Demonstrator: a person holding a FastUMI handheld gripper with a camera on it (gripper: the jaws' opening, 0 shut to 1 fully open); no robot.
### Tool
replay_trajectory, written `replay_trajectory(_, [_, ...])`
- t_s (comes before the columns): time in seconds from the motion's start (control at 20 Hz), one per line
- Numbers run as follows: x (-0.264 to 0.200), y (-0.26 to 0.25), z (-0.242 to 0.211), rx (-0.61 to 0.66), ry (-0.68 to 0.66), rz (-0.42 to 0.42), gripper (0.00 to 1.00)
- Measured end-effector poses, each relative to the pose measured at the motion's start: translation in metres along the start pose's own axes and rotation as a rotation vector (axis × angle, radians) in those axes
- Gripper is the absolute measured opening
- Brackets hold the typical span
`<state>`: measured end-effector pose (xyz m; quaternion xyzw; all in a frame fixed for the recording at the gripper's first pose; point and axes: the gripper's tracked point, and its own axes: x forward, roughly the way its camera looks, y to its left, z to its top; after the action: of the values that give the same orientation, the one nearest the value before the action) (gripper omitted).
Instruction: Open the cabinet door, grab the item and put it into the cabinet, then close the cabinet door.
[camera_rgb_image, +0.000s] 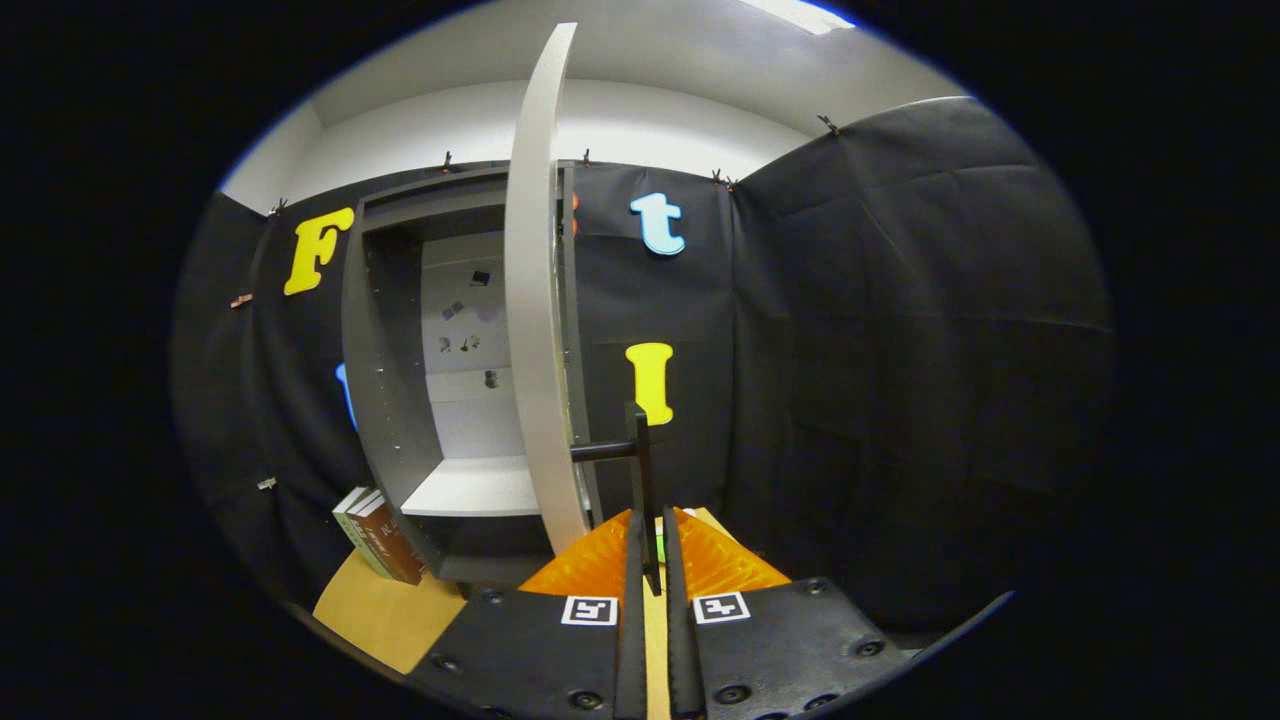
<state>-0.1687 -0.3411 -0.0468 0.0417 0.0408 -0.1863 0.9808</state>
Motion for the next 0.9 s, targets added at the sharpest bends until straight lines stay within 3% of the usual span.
replay_trajectory(0.15, [-0.014,0.004,-0.002,-0.027,0.014,0.002,0.13])
replay_trajectory(0.35, [-0.039,0.013,-0.010,-0.098,0.058,0.018,0.21])
replay_trajectory(0.45, [-0.056,0.028,-0.011,-0.116,0.065,0.050,0.37])
replay_trajectory(0.65, [-0.071,0.083,-0.040,-0.179,0.074,0.187,0.99])
replay_trajectory(0.9, [-0.069,0.157,-0.125,-0.164,0.256,0.348,0.98])
